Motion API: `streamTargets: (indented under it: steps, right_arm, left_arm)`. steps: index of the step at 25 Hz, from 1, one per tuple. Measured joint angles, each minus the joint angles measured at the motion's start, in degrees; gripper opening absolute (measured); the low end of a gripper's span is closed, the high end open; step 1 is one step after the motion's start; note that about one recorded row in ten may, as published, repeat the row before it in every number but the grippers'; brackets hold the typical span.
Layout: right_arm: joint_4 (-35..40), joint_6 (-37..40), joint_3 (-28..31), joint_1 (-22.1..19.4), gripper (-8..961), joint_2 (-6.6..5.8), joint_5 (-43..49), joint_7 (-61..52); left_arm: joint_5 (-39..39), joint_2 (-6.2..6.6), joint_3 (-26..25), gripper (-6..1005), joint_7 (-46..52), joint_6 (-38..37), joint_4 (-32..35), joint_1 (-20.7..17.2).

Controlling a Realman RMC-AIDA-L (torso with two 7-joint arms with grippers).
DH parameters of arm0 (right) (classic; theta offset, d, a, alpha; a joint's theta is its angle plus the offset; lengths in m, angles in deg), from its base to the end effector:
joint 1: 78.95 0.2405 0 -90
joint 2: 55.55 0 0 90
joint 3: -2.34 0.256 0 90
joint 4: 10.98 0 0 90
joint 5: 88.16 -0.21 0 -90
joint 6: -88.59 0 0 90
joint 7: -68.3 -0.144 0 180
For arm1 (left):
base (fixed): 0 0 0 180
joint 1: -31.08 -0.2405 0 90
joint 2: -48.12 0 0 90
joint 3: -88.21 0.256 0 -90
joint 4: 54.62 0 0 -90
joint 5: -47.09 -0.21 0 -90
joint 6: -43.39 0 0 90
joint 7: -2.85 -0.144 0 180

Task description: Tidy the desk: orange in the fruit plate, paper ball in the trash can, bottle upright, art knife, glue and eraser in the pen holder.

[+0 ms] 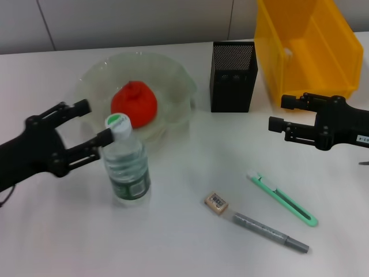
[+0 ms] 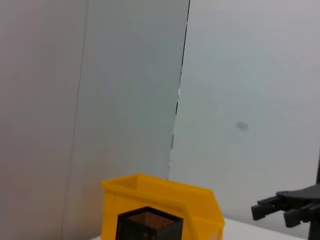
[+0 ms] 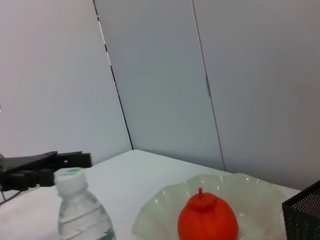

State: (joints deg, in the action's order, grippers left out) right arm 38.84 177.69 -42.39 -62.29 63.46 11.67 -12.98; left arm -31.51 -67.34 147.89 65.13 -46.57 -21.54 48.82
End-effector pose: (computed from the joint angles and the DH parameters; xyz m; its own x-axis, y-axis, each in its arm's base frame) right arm 0.2884 0.2990 0.0444 0.7302 -0.2847 -0.6211 -0.5408 -0.7964 -0.2707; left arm -0.2788 0.2895 0.0146 0.6806 0.1186 0.7230 0.4221 -0.8701 -0.2546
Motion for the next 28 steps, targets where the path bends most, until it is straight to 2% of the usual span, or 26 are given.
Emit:
streamTargets:
  steps: [1,2,5,10,19,21,22,24,25,27,28]
  right_arm:
    - [0.16,0.00,0.00,-0.06,680,0.00,-0.04,-0.12]
    - [0.26,0.00,0.00,-0.10,680,0.00,-0.06,-0.28]
    - [1.21,0.00,0.00,-0.18,679,-0.09,0.14,-1.92]
    - [5.63,0.03,-0.12,0.11,679,-0.58,4.28,-9.36]
    - [15.80,2.45,-0.79,2.13,679,-0.14,14.39,-21.95]
    - [19.94,4.37,-0.79,3.66,679,-0.17,18.15,-27.65]
    - [21.61,5.21,-0.79,4.49,679,-0.18,19.98,-30.09]
    - [25.49,7.68,-0.94,7.05,679,-0.21,25.54,-36.20]
    - [27.13,8.78,-1.26,8.53,679,-0.25,28.34,-38.70]
    - [29.98,11.59,-3.01,12.33,679,-0.54,36.34,-45.36]
    - [30.73,12.53,-4.19,14.04,679,-0.68,39.52,-47.88]
  left_arm:
    - [0.00,0.00,0.00,801,0.00,0.00,0.00,0.00]
    - [0.00,0.51,0.02,800,0.20,-0.72,-0.10,-0.21]
    - [-1.26,2.59,0.32,799,-0.10,-4.80,-0.97,-1.68]
    - [-3.17,3.00,0.05,797,-0.44,-6.22,-1.00,-3.49]
    - [-3.47,3.70,0.42,795,-2.04,-10.19,-0.96,-5.43]
    - [-3.93,3.87,0.41,794,-2.08,-11.04,-1.01,-5.40]
    - [-6.65,4.17,0.19,794,-1.69,-12.92,-1.11,-5.11]
    - [-8.74,4.03,0.04,794,-1.51,-13.29,-1.11,-4.92]
    - [-11.36,3.52,0.03,794,-1.56,-13.39,-1.11,-4.82]
    - [-11.36,3.52,0.03,794,-1.56,-13.39,-1.11,-4.82]
    - [-14.11,2.79,0.06,793,-2.04,-13.46,-1.11,-4.81]
